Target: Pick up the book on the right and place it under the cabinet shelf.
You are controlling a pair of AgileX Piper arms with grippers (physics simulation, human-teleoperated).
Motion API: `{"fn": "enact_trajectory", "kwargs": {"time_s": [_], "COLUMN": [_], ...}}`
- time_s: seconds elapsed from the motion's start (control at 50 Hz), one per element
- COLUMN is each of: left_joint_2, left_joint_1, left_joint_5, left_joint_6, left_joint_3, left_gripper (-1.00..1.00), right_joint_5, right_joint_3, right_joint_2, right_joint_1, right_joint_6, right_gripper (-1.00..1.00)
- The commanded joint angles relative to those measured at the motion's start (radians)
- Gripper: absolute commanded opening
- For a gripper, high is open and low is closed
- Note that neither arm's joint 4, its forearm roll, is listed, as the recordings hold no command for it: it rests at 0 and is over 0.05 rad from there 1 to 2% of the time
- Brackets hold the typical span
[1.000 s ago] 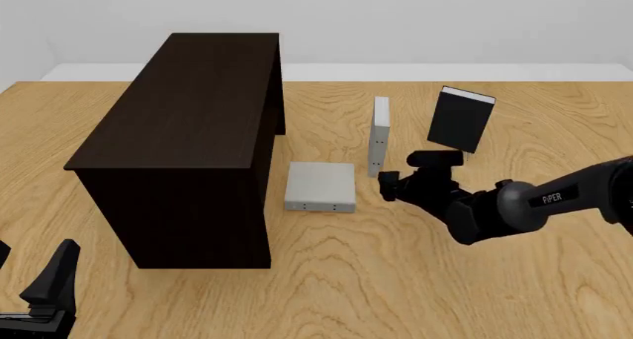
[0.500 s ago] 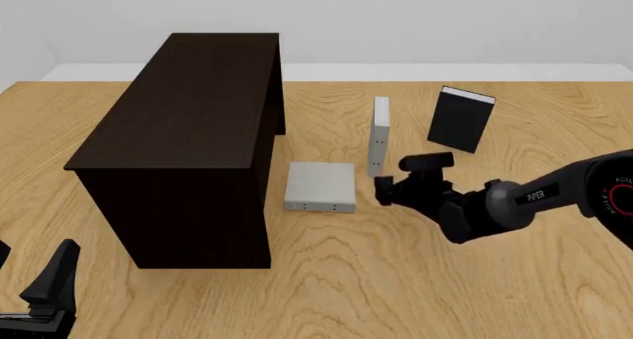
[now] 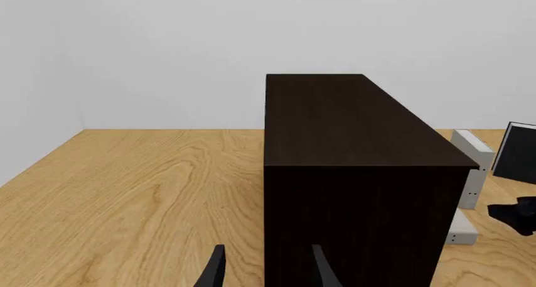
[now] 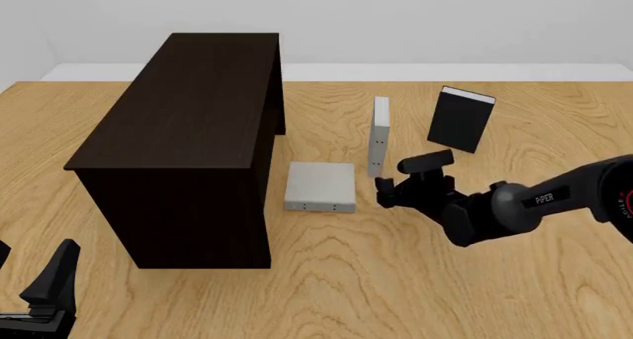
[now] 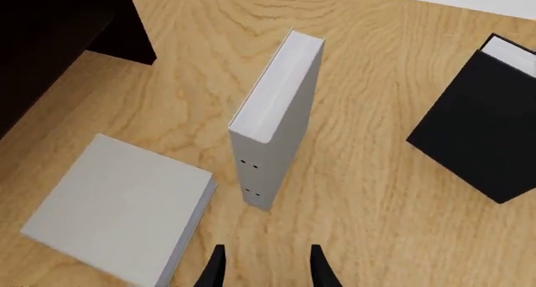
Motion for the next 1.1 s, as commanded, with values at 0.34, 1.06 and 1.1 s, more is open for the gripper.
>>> {"fn": "enact_trajectory", "kwargs": {"time_s": [0.34,1.06,1.1], "left_joint_2": [0.0,0.0,0.0], "left_joint_1": [0.0,0.0,0.0], "left_joint_5": [0.0,0.0,0.0], "left_joint_6": [0.0,0.0,0.0], "left_joint_3": [0.0,0.0,0.0], "left_gripper": [1.0,1.0,1.0], "right_joint_5": [0.027,0.035,0.033], "right_joint_3": [-0.038,-0.1,-0.103], "right_joint_2": [-0.02,0.076,0.085], "right_joint_1": [0.045,0.078,0.078], "right_joint_6": [-0.015,-0.03,-0.028], "right_gripper": [1.0,1.0,1.0]}}
